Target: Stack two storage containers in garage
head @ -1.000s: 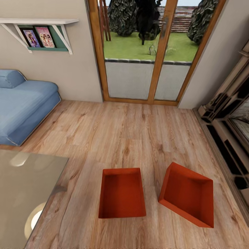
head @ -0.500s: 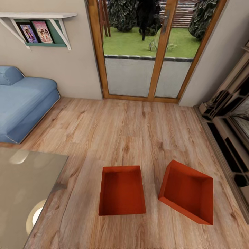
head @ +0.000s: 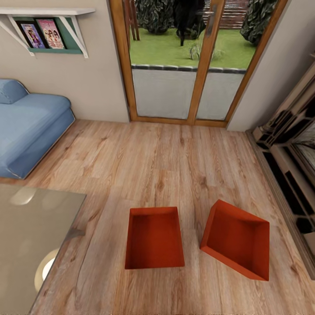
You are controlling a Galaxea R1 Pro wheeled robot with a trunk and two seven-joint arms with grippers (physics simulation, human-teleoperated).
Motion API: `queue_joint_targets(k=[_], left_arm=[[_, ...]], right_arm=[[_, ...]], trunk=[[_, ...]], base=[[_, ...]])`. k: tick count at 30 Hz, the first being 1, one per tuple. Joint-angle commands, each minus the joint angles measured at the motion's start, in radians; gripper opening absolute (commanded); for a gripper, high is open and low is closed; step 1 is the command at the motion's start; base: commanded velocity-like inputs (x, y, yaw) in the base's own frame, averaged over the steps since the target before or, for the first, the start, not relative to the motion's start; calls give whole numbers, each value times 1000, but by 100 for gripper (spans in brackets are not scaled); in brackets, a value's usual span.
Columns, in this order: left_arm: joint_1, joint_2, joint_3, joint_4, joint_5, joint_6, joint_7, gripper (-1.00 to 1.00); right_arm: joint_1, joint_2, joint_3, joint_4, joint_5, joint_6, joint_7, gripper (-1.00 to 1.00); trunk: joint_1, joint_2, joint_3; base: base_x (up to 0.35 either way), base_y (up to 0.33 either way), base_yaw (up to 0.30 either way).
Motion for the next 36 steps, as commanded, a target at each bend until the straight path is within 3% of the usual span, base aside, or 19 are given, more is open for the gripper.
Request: queue_joint_targets(k=[1, 13, 29, 32, 36], left_arm=[[0, 0, 1, -1, 4, 0, 2, 100], [0, 1, 1, -1, 4, 0, 2, 100], [1, -1, -3, -1, -2, 4, -3, 100], [0, -1, -8, -28, -5, 16, -7, 100], [0, 3, -11, -152, -9, 46, -5, 100]], right_arm=[[-1, 0, 8, 2, -10, -6, 2, 100], [-1, 0, 8, 2, -9, -10, 2, 100], [-2, 2, 7, 1, -12, -15, -5, 100], [-1, 4, 8, 0, -8, -15, -7, 100], [1, -2, 9, -47, -3, -9, -7, 100]], trunk=[[0, 0, -2], [0, 0, -20], [0, 0, -22], [0, 0, -22], [0, 0, -22]], base=[[0, 0, 0], [0, 0, 0], [0, 0, 0], [0, 0, 0], [0, 0, 0]])
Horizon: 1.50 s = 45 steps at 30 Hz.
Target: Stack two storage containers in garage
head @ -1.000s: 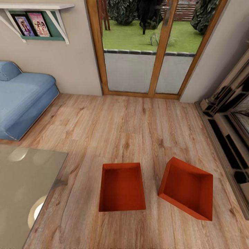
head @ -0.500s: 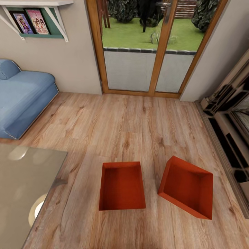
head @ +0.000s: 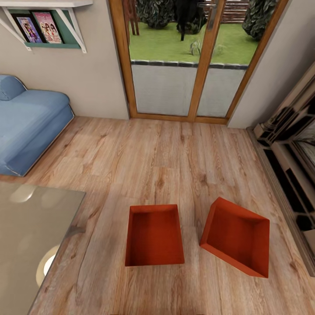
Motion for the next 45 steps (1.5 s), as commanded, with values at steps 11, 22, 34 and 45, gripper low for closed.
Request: queue_joint_targets(k=[11, 22, 34, 45], left_arm=[[-121, 102, 6, -629, 5, 433, 11, 100], [-461, 96, 8, -491, 17, 468, 69, 100], [-678, -24, 0, -156, -78, 256, 110, 100], [-680, -21, -5, -155, -86, 183, 104, 100]], right_arm=[[-255, -14, -59, -491, 52, 328, -69, 100], [-572, 81, -81, -476, 44, 313, -201, 100], [-607, 147, -167, -298, 44, 80, -193, 100], [-607, 151, -169, -297, 46, 83, -191, 100]], trunk=[[0, 0, -1], [0, 0, -1], [0, 0, -1], [0, 0, -1]], base=[[0, 0, 0], [0, 0, 0], [0, 0, 0], [0, 0, 0]])
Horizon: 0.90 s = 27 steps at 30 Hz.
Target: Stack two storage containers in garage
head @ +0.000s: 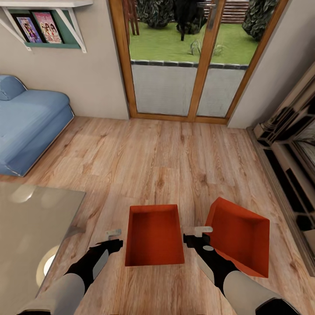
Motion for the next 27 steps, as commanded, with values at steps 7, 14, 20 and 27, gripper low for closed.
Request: queue_joint_targets(k=[7, 14, 20, 27], left_arm=[[0, -4, 0, -5, 12, -12, 9, 100], [0, -6, 9, 14, 15, -10, 19, 100], [0, -10, 8, 6, 12, -11, 19, 100], [0, -22, 7, 10, 10, -11, 32, 100]], right_arm=[[-1, 0, 8, 0, -12, 1, -5, 100], [-1, -1, 9, 2, -9, 4, -7, 100], [-1, 6, 11, 3, 40, 3, 25, 100], [-1, 45, 11, 16, 129, -7, 53, 100]], trunk=[[0, -1, -1], [0, -1, -1], [0, -1, -1], [0, -1, -1]], base=[[0, 0, 0], [0, 0, 0], [0, 0, 0], [0, 0, 0]])
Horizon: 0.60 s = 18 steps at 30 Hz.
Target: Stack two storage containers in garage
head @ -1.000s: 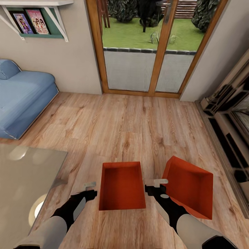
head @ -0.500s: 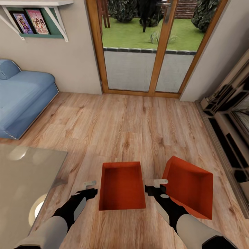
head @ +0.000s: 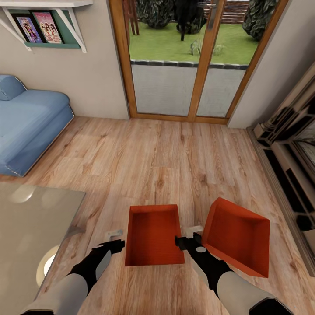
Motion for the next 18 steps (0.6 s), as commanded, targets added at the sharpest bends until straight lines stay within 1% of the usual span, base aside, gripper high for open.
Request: queue_joint_targets(k=[1, 4, 12, 18], left_arm=[[0, -1, 1, -2, 10, 5, 16, 100], [0, -5, 1, -4, 12, 4, 53, 100], [0, -9, 2, -16, 17, 2, 63, 100], [0, -8, 3, -20, 20, 2, 60, 100]], right_arm=[[-1, 1, 8, 2, -10, -4, -6, 100], [-1, -1, 7, 2, -10, -4, -5, 100], [-1, 2, 7, 2, -10, -2, -5, 100], [-1, -1, 3, 3, -12, -5, -5, 100]], trunk=[[0, 0, -1], [0, 0, -1], [0, 0, -1], [23, -42, -19]], base=[[0, 0, 0], [0, 0, 0], [0, 0, 0], [0, 0, 0]])
